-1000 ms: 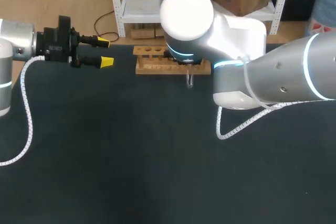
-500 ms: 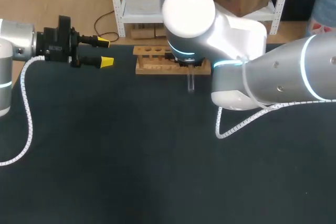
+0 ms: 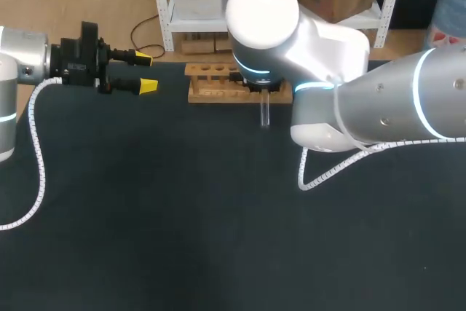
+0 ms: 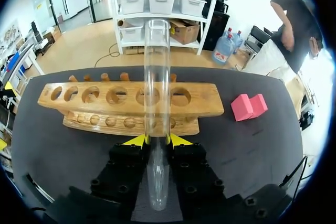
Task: Grasp the test tube, adjust it, and insert it.
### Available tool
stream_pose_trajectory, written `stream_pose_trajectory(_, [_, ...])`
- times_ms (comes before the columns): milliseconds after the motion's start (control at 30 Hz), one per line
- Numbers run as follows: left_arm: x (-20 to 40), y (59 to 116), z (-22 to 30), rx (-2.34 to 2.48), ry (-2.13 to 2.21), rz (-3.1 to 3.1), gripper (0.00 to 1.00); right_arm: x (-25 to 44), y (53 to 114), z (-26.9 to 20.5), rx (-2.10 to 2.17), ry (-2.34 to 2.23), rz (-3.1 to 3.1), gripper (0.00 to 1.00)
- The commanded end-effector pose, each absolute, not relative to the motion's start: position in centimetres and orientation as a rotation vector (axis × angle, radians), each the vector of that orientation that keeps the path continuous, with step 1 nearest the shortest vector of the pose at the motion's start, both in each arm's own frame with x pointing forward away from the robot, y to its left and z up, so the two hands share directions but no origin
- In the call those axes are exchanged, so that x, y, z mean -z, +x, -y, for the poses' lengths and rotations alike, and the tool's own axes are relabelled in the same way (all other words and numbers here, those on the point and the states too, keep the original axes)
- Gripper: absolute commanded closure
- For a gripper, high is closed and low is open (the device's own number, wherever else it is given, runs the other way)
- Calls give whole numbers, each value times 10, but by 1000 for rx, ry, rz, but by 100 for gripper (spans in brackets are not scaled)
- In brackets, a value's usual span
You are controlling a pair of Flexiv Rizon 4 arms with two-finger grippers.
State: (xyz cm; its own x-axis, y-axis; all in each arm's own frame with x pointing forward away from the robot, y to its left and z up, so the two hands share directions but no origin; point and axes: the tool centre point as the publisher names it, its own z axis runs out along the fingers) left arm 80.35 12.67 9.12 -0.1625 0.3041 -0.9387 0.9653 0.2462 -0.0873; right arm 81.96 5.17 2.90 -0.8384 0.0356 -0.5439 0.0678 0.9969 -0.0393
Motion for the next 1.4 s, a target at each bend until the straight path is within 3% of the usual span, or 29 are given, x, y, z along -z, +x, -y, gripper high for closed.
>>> stream_pose_trajectory(33, [-90, 803, -127, 949, 1197, -1641, 0, -37, 810, -52, 80, 93, -2538, 100])
stream_pose_trajectory(633, [-90, 803, -127, 949, 1197, -1641, 0, -99, 762, -59, -3, 129, -2449, 100])
stream_pose_trajectory(1400, [-90, 803, -127, 949, 1197, -1641, 0, -116, 737, -56, 23, 155, -2428, 100])
